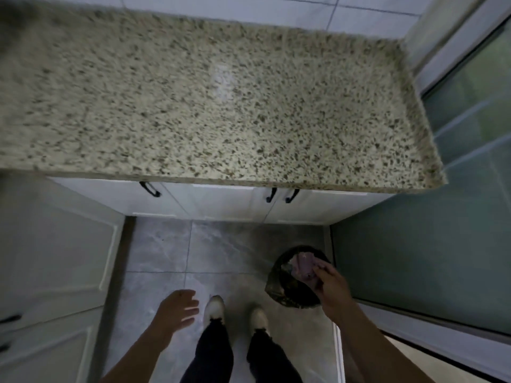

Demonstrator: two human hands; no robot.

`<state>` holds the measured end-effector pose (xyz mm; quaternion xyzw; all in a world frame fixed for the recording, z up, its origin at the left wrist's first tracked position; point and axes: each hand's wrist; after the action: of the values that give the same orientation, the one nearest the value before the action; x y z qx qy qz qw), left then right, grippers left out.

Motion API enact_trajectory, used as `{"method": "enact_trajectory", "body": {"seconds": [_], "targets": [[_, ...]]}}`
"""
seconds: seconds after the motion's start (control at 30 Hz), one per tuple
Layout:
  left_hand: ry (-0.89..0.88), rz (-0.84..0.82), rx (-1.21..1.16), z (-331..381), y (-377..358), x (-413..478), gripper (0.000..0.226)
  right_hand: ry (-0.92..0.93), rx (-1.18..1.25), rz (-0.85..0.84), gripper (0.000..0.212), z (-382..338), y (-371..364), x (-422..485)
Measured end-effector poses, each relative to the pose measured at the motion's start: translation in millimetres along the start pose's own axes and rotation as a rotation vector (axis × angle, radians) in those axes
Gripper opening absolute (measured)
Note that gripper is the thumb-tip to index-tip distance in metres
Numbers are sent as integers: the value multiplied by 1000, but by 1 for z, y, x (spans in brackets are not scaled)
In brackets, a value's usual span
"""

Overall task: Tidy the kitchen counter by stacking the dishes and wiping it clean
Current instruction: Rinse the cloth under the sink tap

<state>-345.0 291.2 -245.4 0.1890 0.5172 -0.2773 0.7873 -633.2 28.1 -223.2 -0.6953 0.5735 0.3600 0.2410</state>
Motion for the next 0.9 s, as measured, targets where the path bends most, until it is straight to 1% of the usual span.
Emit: {"method": "enact_trajectory", "body": {"seconds": [0.1,0.17,0.23,0.3,0.4,0.47,0.57,0.63,0.77,0.9], "targets": [[-56,59,-53,5,8,-38,24,16,-79,-66,20,-18,-25,-13],[-105,93,-119,11,11,-65,24,10,-133,-144,19,-26,-42,-23],[-147,108,-168,16,13,-83,25,27,-174,-202,23,-34,-53,-31],[-180,142,-250,18,23,-110,25,31,-256,-296,27,-40,-70,-46],[-229,181,-344,21,40,-138,24,38,-366,-416,24,-46,-98,-57],[-265,206,-408,25,54,-156,24,59,-414,-452,22,-48,-122,-66],[-313,246,-499,34,79,-182,22,76,-461,-525,26,-56,-168,-92],[-350,266,-548,40,102,-194,19,97,-495,-590,23,-64,-202,-112],[-431,318,-662,51,165,-218,20,158,-512,-751,20,-82,-287,-163],[-531,331,-711,59,230,-245,18,200,-502,-861,18,-80,-377,-213]]}}
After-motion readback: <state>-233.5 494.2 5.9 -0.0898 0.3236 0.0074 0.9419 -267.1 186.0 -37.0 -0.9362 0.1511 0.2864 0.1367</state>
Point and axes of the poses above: each hand's wrist, its own x-axis towards the middle knuckle, its own y-axis out of the back of the hand, z = x × y, and after that the axes turned 6 degrees about -x, right-handed
